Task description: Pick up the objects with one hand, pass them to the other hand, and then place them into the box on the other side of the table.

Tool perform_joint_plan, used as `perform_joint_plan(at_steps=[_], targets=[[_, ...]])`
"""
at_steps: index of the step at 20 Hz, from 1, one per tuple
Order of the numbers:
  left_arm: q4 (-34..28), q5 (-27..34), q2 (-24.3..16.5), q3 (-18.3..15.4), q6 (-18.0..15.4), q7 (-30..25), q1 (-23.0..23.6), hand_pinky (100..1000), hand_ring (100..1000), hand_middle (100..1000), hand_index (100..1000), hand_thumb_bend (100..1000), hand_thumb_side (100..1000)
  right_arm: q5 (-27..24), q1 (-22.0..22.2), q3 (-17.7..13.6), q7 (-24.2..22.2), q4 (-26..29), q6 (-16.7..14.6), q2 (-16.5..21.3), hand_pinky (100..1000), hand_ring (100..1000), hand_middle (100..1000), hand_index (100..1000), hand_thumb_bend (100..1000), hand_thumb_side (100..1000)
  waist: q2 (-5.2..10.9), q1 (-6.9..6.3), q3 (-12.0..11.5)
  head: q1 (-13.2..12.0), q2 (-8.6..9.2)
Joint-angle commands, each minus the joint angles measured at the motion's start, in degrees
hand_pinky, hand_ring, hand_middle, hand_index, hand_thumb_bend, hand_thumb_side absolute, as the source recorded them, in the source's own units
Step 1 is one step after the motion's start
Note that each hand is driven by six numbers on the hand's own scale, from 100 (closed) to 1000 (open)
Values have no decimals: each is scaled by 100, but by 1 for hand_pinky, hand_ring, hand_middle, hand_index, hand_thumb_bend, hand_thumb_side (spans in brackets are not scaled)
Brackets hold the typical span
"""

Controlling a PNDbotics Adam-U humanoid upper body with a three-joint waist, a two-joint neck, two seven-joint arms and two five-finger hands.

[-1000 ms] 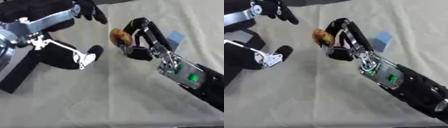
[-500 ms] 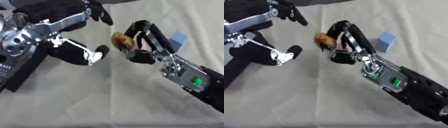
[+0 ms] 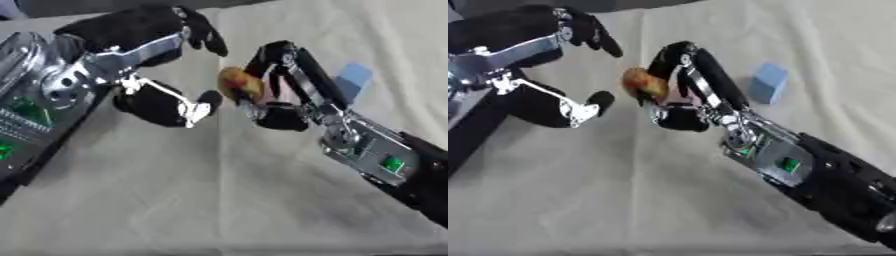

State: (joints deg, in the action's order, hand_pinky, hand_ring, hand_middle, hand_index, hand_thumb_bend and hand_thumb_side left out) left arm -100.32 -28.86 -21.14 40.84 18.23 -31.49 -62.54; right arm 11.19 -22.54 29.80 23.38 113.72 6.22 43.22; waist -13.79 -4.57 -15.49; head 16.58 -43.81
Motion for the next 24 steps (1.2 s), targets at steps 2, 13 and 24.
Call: perform_joint_plan(at_steps=[2,13,24], targets=[[62,21,-12,-26,-81,1,-102,827,804,758,831,244,349,72,-113,-8,2,87,-121,82,220,480,422,426,212,100,124,-58,6,-40,-31],[260,-13,100,-17,-129,187,-88,820,792,741,820,201,322,236,-180,90,-85,87,-361,34,221,480,420,427,224,100,108,-48,59,-53,-31],[388,54,169,14,-129,438,-64,817,785,728,804,185,290,276,-200,146,-94,87,-435,2,221,479,419,425,232,100,94,-45,84,-26,-31]])
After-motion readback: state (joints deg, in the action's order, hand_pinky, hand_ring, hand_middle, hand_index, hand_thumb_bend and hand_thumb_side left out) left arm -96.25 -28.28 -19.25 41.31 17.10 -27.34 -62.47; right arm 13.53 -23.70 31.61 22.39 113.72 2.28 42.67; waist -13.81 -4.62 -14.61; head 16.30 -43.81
